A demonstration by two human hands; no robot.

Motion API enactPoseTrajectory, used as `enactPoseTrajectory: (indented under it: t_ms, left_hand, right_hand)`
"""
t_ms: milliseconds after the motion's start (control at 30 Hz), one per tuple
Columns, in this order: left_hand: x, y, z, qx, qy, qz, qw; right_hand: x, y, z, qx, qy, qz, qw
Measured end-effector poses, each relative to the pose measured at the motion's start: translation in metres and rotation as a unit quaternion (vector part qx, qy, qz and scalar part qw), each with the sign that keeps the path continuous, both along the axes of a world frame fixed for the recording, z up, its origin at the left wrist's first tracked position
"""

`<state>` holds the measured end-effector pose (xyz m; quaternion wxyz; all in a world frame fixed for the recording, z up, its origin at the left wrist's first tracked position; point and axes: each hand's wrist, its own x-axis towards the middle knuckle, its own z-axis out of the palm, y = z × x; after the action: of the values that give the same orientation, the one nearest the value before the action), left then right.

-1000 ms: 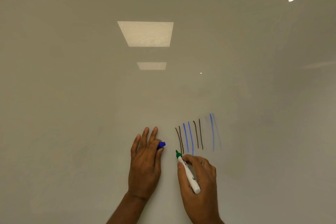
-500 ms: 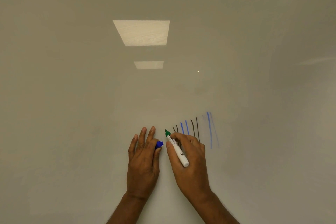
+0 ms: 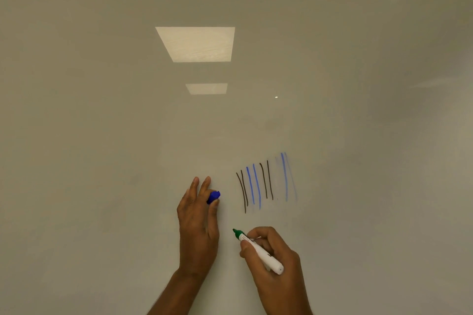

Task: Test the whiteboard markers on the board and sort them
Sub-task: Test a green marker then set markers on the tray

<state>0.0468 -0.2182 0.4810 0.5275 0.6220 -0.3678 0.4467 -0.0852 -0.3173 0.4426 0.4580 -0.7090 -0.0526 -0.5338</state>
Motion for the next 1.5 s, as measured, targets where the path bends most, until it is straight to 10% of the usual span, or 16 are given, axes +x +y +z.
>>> enactPoseTrajectory:
  t_ms: [233,500,1500]
  left_hand:
    - [-0.085,0.026,0.007,-0.151,0.265,-0.239,0.922]
    - [-0.117,0.053,0.011,-0.243,0.375,-0.463,0.766]
    - [-0.126,0.077,-0.039,-0.281,0.446,-0.460,0.714]
  right_hand:
    - [-0.047,0.030,0.015,0.053,0.029,0.125,0.990]
    - [-0.063,0.054,0.018,0.055,0.039,0.167,0.984]
    - [-0.056,0.097,-0.012,0.146,0.064,0.165,0.973]
